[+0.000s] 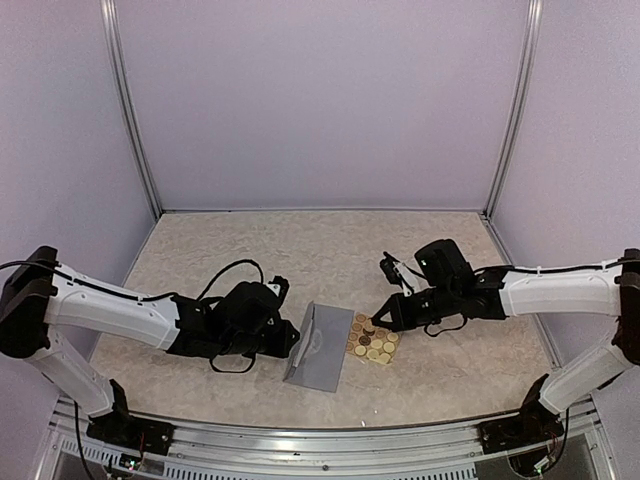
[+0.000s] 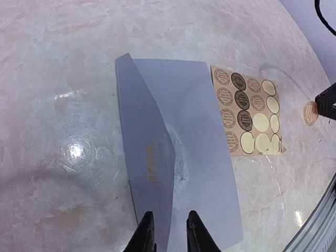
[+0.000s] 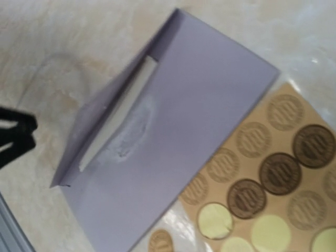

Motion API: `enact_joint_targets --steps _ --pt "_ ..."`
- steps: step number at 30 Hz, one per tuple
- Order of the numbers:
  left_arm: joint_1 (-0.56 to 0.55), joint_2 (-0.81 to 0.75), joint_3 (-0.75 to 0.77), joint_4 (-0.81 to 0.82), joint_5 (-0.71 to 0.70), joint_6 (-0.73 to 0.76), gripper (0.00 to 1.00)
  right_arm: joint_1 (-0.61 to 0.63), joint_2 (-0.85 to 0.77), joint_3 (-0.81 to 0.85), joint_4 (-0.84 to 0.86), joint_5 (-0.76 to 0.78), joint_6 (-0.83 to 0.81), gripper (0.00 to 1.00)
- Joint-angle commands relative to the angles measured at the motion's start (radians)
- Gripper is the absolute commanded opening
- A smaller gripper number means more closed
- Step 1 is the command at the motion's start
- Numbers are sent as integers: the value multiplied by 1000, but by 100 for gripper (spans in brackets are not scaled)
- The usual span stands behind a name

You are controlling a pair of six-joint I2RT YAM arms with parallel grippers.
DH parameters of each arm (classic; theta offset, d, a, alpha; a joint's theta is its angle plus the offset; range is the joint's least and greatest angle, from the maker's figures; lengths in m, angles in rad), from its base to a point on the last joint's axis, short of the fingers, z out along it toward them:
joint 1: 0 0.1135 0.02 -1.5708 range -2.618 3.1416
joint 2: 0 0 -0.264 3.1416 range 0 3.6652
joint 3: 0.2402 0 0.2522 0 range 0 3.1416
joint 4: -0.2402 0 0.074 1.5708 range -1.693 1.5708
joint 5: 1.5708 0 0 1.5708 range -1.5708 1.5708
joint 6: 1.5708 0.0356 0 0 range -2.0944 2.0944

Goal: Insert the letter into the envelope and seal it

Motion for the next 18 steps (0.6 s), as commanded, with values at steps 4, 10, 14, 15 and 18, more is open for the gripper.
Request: enact_joint_targets --steps 4,10,14,15,18 --pt "33 -5 -20 103 -50 -1 19 28 39 53 47 -20 16 0" --pt "39 70 26 124 -8 17 16 33 71 67 87 -36 30 0" --pt "29 121 52 132 4 25 15 39 97 71 122 -46 43 0" --pt "26 132 57 131 2 28 15 42 104 73 123 -48 45 0" --pt "23 155 61 148 6 32 15 51 131 81 142 -51 49 0"
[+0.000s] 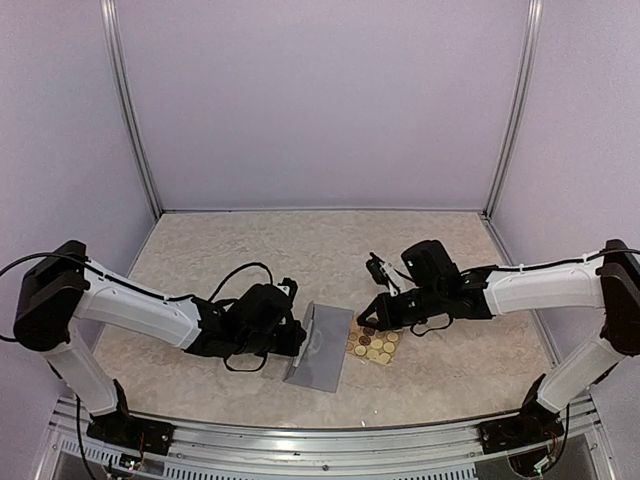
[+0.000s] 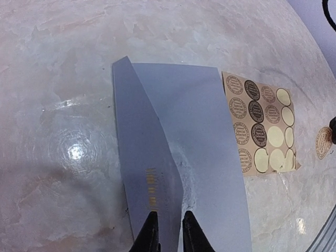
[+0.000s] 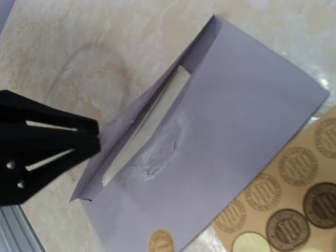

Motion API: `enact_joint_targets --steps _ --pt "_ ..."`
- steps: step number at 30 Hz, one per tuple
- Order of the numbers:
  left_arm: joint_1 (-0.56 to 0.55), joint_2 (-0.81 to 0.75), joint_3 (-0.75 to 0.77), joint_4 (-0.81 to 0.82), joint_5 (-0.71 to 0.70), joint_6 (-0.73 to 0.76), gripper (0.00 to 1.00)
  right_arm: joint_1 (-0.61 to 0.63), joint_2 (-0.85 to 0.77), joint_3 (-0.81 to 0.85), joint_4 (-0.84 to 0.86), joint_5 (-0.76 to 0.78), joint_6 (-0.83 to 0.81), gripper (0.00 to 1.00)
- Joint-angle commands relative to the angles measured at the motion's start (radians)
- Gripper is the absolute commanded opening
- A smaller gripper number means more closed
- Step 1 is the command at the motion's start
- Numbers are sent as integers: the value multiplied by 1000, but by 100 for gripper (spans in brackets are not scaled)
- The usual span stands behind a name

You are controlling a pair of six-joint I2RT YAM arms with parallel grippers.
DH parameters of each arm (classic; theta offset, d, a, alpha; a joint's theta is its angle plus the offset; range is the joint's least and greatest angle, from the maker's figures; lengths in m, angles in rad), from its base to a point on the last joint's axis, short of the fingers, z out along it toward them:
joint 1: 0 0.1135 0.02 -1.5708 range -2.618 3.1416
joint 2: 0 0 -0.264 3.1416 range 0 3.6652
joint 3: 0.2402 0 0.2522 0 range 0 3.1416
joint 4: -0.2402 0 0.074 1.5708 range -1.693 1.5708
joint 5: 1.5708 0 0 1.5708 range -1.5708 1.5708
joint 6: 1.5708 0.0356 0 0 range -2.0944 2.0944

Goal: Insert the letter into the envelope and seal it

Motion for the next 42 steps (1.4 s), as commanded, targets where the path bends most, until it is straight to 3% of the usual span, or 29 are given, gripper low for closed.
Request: enact_joint_targets --steps 1,24,33,42 --pt "-9 37 32 47 19 22 15 21 48 42 65 -20 15 0" --pt "-36 146 10 118 88 12 14 38 116 76 109 -21 49 0" --pt "-35 166 -30 127 106 1 7 75 208 135 97 -27 46 0" --pt "-37 171 -44 118 99 -10 7 97 314 174 127 -63 50 0"
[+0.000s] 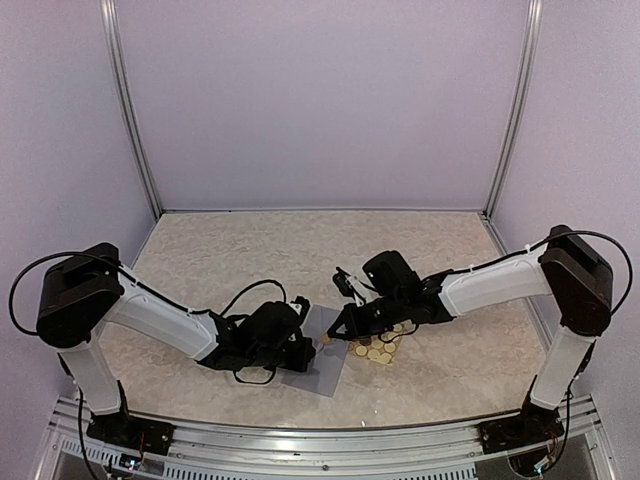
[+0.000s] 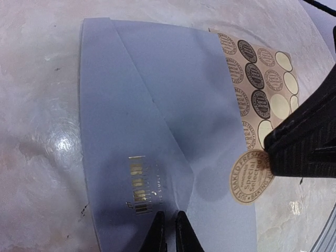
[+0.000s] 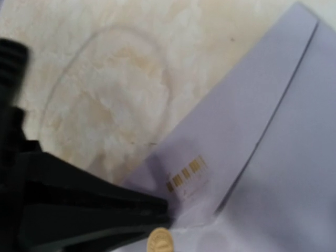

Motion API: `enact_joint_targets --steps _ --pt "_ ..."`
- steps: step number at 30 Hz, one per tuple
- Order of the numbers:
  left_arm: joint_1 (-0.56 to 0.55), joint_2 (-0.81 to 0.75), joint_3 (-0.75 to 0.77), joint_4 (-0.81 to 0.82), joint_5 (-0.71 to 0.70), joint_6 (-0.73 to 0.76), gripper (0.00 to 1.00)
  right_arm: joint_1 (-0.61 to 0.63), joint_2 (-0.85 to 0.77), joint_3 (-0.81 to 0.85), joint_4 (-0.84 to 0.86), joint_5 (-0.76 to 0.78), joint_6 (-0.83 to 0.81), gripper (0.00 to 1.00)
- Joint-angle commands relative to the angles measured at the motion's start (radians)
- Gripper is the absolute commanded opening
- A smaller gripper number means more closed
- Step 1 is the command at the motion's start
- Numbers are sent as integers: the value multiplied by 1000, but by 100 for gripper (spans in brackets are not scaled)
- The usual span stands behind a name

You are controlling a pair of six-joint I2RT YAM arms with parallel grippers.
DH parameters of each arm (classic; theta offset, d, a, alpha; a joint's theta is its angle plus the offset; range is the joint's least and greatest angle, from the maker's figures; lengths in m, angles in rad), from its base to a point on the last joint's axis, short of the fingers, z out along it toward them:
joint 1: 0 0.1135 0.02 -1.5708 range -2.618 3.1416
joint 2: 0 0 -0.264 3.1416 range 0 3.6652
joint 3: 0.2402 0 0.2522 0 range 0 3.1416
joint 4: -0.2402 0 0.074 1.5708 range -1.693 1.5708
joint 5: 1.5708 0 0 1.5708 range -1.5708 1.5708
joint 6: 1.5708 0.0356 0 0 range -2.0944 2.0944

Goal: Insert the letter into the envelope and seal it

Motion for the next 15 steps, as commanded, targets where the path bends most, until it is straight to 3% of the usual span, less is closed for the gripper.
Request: enact_joint_targets --steps 1,15 --pt "-4 29 -27 -28 13 -10 7 16 50 35 32 -26 4 0" --pt "-4 34 -29 -25 15 -14 6 21 120 70 27 -17 -8 0"
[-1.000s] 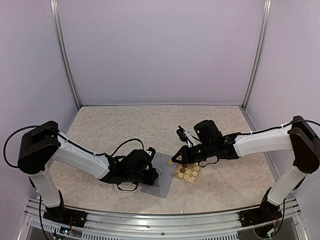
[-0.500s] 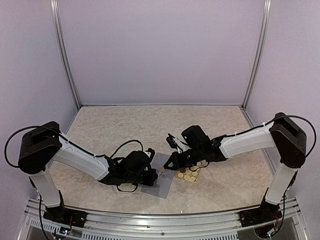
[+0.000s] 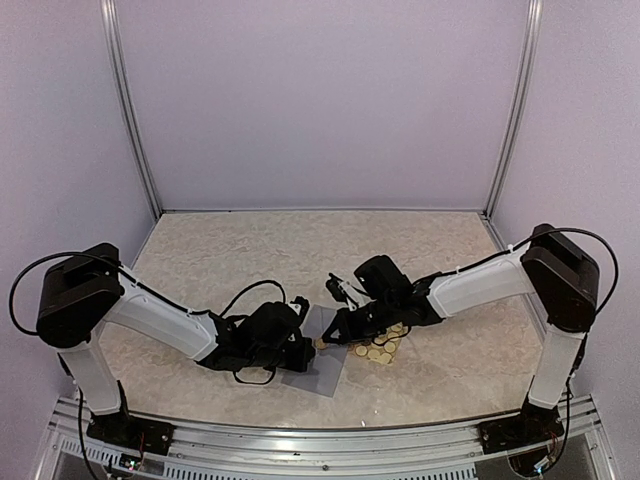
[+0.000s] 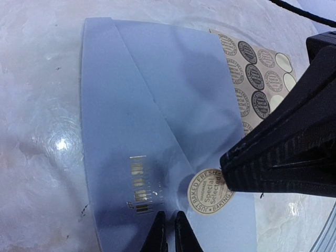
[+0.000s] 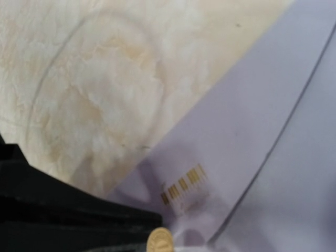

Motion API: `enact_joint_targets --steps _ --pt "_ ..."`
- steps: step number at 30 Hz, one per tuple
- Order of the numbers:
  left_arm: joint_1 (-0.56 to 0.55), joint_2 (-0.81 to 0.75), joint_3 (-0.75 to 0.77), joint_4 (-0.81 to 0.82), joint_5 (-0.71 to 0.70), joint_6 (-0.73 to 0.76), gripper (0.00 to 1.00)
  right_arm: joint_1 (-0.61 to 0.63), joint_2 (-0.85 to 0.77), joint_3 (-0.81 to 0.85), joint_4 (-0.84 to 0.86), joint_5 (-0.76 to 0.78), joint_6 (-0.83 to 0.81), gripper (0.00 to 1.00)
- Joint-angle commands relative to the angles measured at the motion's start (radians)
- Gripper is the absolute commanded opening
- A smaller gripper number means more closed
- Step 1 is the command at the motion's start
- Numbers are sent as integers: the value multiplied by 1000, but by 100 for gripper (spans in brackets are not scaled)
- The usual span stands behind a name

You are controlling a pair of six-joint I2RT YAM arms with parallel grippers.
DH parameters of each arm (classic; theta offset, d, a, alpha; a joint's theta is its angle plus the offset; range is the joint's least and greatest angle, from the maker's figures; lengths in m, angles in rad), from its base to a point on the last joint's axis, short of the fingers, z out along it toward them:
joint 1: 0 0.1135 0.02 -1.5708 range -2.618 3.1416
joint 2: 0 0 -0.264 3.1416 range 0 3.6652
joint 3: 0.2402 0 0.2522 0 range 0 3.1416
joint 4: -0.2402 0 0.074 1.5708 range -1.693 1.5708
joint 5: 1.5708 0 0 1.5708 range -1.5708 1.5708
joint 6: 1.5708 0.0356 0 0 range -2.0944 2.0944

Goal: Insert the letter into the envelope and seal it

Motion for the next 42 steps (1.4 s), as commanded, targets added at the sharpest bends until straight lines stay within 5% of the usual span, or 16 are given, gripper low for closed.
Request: enact_joint_targets --steps 1,42 --pt "-4 34 -22 -38 17 -5 6 9 36 31 9 7 -11 0" --pt "-2 -17 85 -85 -44 42 8 9 124 50 -65 88 -29 0"
